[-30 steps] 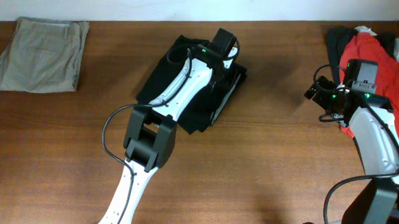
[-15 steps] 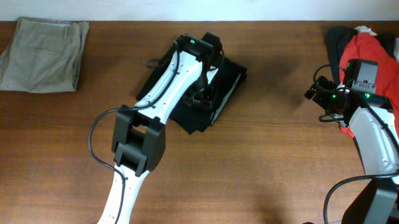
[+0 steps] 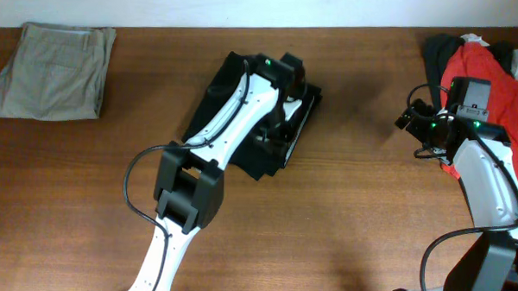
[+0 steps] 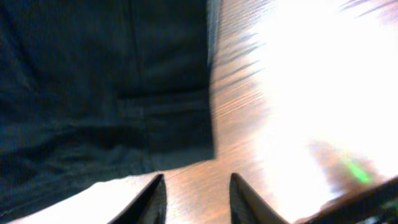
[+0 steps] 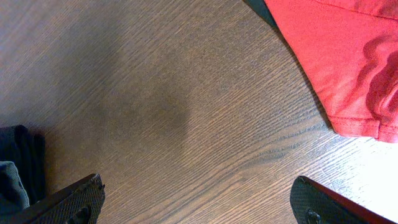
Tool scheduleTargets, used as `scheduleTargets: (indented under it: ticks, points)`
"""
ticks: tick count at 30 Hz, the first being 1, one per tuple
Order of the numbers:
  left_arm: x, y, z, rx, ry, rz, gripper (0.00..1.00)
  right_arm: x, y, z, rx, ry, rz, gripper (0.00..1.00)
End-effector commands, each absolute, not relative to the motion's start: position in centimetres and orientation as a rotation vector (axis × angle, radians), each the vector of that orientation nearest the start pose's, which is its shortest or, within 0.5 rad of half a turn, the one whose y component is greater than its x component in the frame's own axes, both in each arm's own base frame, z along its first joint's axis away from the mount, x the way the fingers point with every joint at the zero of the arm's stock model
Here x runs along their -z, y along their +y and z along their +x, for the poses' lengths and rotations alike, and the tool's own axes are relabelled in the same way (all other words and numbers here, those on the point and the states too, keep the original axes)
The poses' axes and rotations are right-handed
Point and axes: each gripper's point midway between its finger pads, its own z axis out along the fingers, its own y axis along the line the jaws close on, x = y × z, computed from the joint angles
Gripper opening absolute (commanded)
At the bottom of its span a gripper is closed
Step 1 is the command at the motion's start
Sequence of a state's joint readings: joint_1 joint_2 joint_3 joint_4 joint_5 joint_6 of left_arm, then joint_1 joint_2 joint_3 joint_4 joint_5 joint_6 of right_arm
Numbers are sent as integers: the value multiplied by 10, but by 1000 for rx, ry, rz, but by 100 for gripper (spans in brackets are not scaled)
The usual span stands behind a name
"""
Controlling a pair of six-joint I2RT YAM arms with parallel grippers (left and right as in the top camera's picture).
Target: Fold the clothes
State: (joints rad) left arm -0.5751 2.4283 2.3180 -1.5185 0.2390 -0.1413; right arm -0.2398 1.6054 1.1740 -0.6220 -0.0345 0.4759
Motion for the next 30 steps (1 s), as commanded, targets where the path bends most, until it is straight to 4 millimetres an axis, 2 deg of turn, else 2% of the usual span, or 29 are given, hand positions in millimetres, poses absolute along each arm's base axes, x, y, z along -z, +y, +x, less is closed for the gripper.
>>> scheduleTargets:
  ticks: [1,2,4,5,6,9,11,15,17,21,23,27,30]
  points:
    - [-131,-297,382,433,3024,688,60,-119,-91,387,-119,2450,927,99]
    - [-144,-292,394,420,2978,661,64,-119,-91,387,-119,2450,927,99]
    - [-159,-272,417,426,2928,574,84,-119,-91,387,-119,2450,927,99]
    - [-160,-259,427,422,2926,527,94,-119,-91,387,-119,2450,927,99]
    - [-160,-242,439,417,2926,466,99,-119,-91,387,-119,2450,927,99]
    - [-163,-166,487,371,2877,224,99,-119,-91,387,-119,2450,927,99]
    - [-168,-125,513,428,2798,201,99,-119,-91,387,-119,2450,927,99]
    - [-166,-56,546,514,2696,116,99,-119,-91,387,-119,2451,926,99]
    - [-153,-52,549,671,2671,162,99,-119,-91,387,-119,2450,927,98]
    - [-92,-50,555,703,2743,190,99,-119,-91,387,-120,2451,927,99]
    - [-69,-47,560,709,2760,177,99,-119,-91,387,-119,2450,927,99]
    - [-40,-54,559,752,2772,247,99,-119,-91,387,-119,2450,927,99]
    - [-28,-78,554,935,2737,301,99,-119,-91,387,-119,2450,927,99]
